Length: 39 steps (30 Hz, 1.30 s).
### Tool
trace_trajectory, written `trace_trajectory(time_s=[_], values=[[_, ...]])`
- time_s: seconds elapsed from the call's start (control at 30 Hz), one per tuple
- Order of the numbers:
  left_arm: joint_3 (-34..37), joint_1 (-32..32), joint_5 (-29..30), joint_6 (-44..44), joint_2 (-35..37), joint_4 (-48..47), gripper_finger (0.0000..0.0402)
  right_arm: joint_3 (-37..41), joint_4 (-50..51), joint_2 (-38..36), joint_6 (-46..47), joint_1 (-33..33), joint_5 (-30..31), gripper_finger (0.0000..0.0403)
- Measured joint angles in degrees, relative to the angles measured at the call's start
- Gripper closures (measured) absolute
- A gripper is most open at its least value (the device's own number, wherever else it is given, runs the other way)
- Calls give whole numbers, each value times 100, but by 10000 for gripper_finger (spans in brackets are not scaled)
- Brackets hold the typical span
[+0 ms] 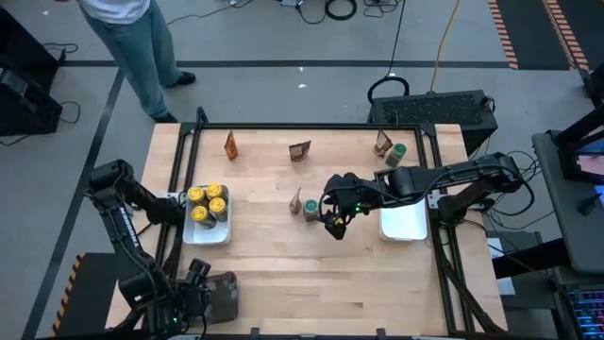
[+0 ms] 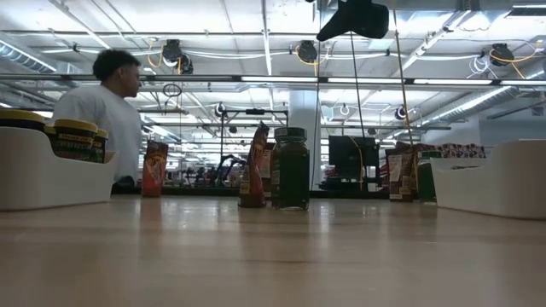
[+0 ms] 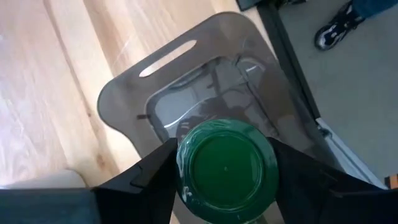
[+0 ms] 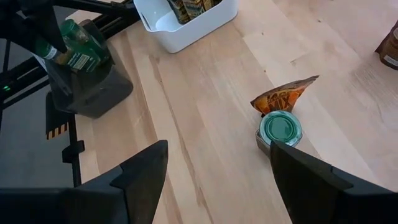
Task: Sort spices by type
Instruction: Put the top left green seasoning bottle into the black bin
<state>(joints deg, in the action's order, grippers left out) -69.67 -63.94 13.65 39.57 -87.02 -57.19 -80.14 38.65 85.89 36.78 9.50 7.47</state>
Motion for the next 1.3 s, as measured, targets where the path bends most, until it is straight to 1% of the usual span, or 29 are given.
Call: trace_trajectory(time_s=[0.27, 0.47, 0.6, 0.73, 0.9, 1.07, 1.17, 1.3], values=[[11, 0, 7, -4, 0, -47, 184, 0, -2, 0, -21, -13, 2, 138], [354, -11, -28, 0, 7, 212, 184, 0, -17, 0, -13, -13, 2, 138], [424, -9, -12, -151, 7, 259, 184, 0, -26, 0, 4, -2, 2, 138], [512, -7, -19, -111, 7, 306, 184, 0, -31, 0, 25, -2, 2, 138], [691, -7, -232, -100, 7, 485, 184, 0, -31, 0, 25, -2, 2, 138], [706, 17, -245, -91, 7, 499, 184, 0, -28, 0, 27, -2, 2, 138], [706, 17, -240, -91, 7, 509, 175, 0, -28, 0, 27, -2, 2, 138], [706, 17, -243, -90, 7, 507, 148, 0, -26, 0, 23, -2, 2, 138]])
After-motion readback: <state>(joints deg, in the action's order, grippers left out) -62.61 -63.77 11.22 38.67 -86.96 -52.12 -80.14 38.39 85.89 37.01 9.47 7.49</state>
